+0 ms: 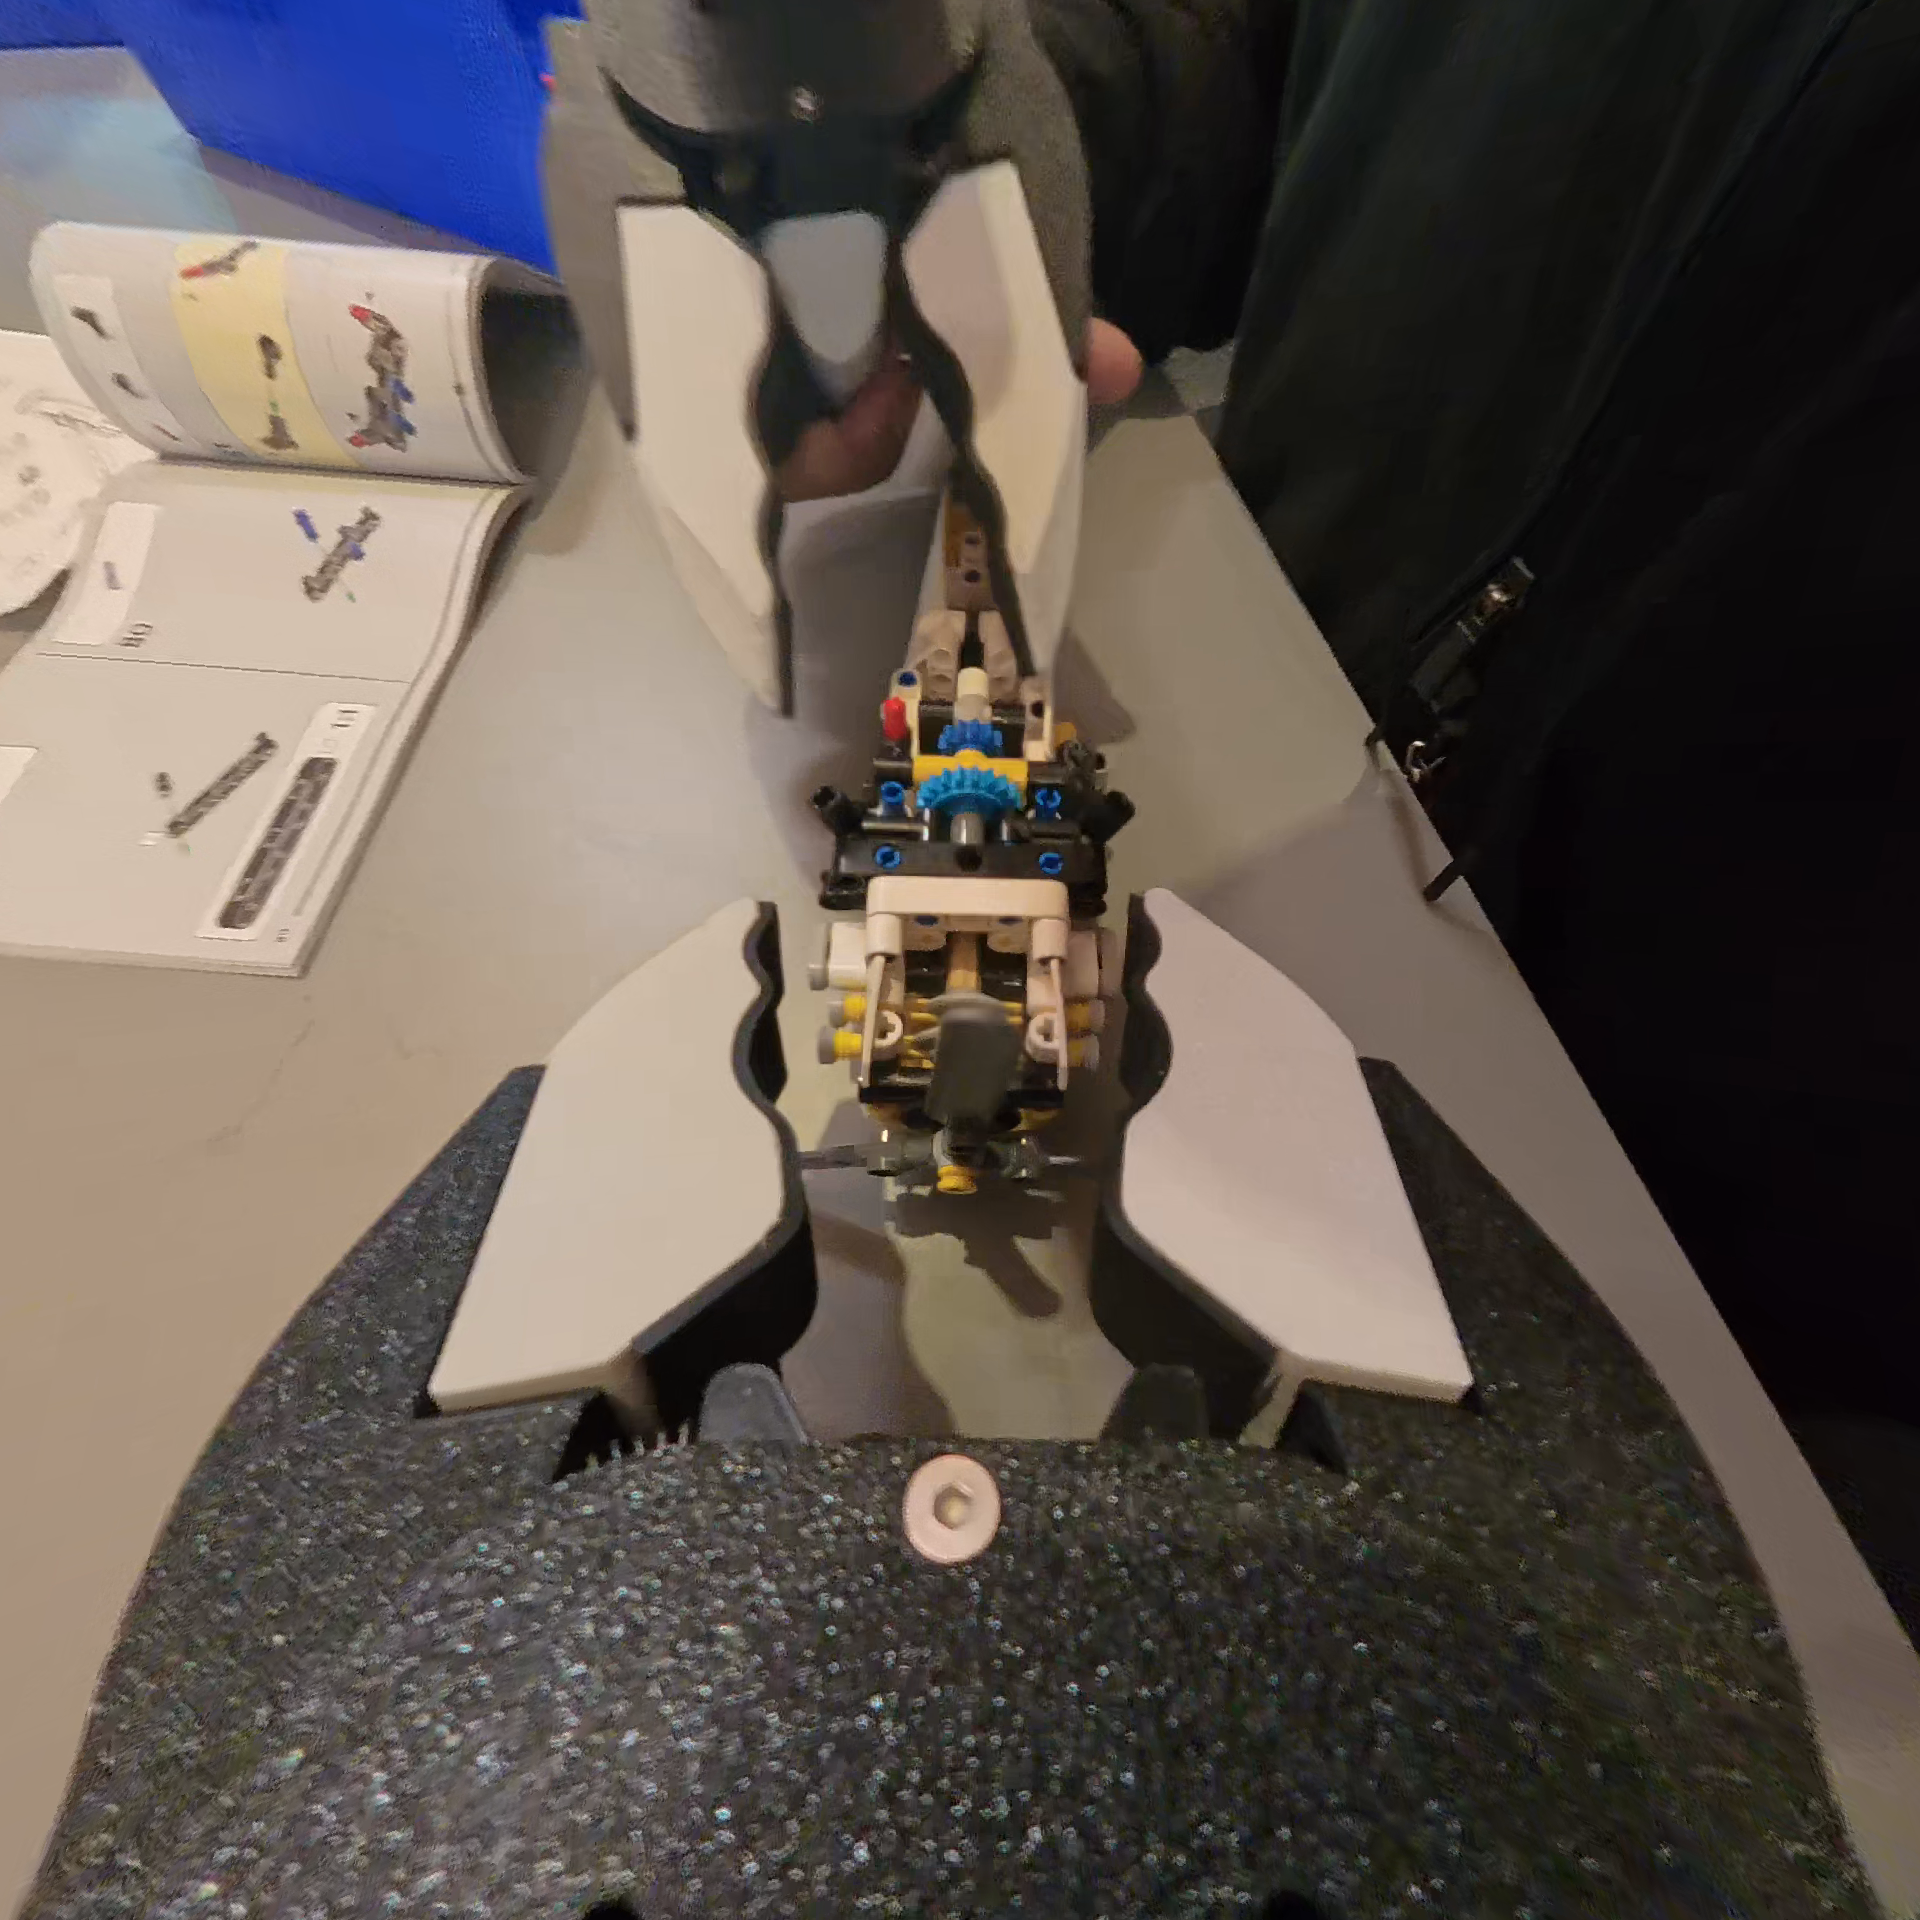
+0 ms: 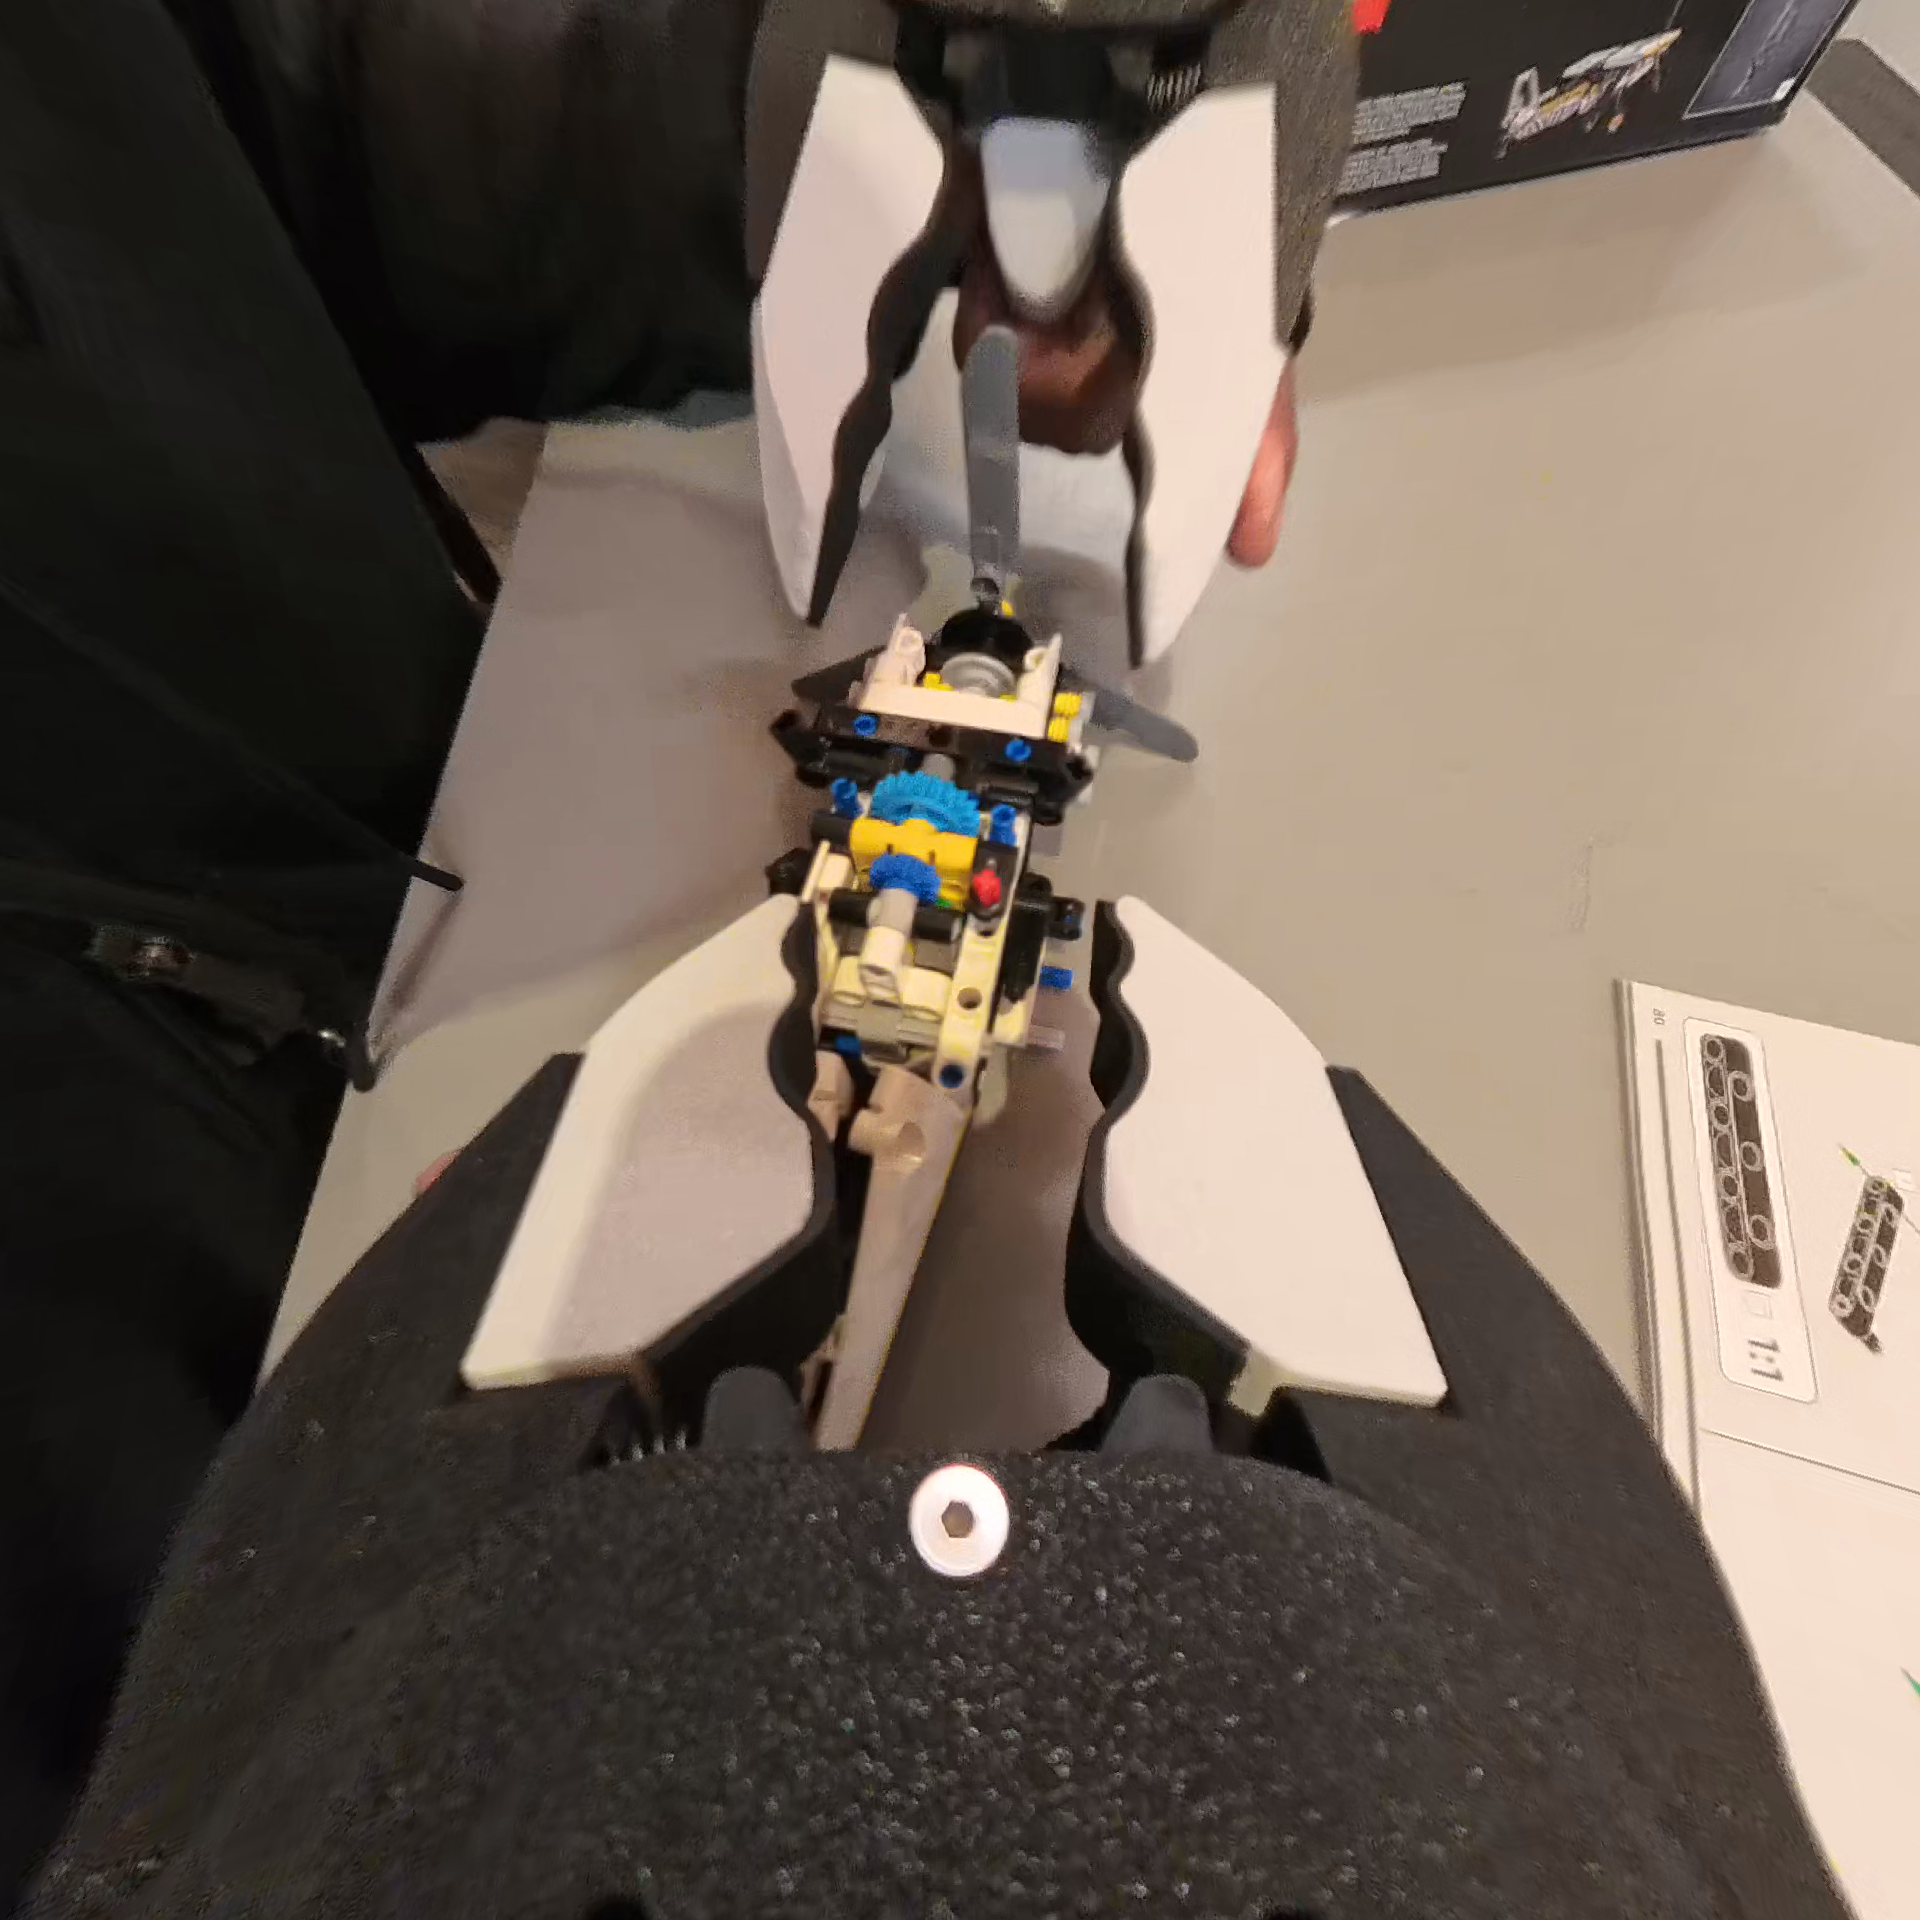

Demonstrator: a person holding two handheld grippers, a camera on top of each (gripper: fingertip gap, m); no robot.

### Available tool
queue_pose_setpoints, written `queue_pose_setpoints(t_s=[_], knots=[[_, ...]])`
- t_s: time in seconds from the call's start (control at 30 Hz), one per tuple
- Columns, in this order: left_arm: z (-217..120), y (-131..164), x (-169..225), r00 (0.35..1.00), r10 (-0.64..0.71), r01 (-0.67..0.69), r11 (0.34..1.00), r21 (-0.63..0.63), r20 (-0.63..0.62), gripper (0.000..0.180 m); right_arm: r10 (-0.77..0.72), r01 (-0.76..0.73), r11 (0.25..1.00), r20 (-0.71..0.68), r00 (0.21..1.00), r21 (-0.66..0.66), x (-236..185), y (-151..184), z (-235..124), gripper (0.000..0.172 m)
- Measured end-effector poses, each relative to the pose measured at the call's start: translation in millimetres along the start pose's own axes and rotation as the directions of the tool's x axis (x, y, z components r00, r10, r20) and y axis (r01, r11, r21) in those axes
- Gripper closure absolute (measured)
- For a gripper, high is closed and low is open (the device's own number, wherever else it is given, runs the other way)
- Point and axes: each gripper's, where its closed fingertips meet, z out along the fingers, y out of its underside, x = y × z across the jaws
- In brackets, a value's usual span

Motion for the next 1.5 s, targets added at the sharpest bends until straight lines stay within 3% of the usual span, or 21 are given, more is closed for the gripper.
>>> queue_pose_setpoints(t_s=[0.17, 0.37, 0.7, 1.03, 1.5], knots=[[6, -1, -2, 0.997, 0.054, -0.042, 0.982, -0.184, 0.061, 0.108, -0.031, 0.030, 0.999, -0.027, 0.999, -0.036, -8, 1, 7, 0.122], [20, 10, -3, 0.999, 0.048, -0.039, 0.923, -0.382, 0.015, 0.103, -0.056, 0.052, 0.995, -0.047, 0.997, -0.080, -11, 1, 16, 0.121], [25, 22, 1, 0.991, 0.089, -0.128, 0.831, -0.541, -0.098, 0.110, -0.043, 0.038, 0.995, -0.056, 0.997, -0.093, -14, -4, 19, 0.121], [35, 18, 1, 0.990, 0.130, -0.139, 0.847, -0.513, -0.055, 0.114, -0.012, -0.006, 0.992, -0.135, 0.991, -0.128, -11, 1, 18, 0.120], [40, 16, 2, 0.989, 0.142, -0.142, 0.821, -0.552, -0.042, 0.113, 0.071, -0.080, 0.982, -0.056, 0.996, -0.173, -17, 7, 20, 0.122]])
